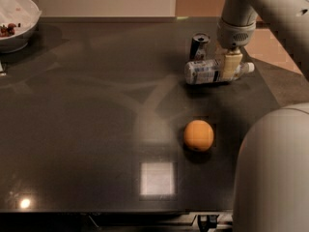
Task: Move blue plastic bottle near redbull can
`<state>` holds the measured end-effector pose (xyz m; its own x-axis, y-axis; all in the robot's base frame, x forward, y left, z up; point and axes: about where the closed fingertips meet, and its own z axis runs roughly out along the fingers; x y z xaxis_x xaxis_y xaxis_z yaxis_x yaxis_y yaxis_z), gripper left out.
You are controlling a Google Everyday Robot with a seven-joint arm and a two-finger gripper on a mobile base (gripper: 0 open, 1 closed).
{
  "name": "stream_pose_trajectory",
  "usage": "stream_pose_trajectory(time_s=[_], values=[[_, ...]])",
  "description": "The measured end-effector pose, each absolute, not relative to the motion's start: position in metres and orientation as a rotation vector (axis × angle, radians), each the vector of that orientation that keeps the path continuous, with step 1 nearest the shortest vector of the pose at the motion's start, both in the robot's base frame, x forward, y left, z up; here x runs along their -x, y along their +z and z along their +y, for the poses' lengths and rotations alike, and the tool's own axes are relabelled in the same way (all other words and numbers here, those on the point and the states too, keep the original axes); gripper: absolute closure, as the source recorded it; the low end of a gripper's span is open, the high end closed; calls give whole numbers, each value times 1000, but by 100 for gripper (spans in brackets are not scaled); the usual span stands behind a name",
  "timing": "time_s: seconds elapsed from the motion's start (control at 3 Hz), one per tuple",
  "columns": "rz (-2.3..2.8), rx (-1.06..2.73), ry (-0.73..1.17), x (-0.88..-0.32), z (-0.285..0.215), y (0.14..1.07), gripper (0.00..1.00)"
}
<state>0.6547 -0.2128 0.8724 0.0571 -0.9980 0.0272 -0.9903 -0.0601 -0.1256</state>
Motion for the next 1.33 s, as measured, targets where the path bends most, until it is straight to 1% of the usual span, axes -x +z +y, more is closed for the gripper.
stream_pose_trajectory(time_s=[0.67, 1.0, 1.33], values=[[2139, 2189, -133, -660, -216, 863, 36], [2123, 2176, -151, -668, -214, 861, 11], [2113, 2168, -162, -673, -213, 859, 0]])
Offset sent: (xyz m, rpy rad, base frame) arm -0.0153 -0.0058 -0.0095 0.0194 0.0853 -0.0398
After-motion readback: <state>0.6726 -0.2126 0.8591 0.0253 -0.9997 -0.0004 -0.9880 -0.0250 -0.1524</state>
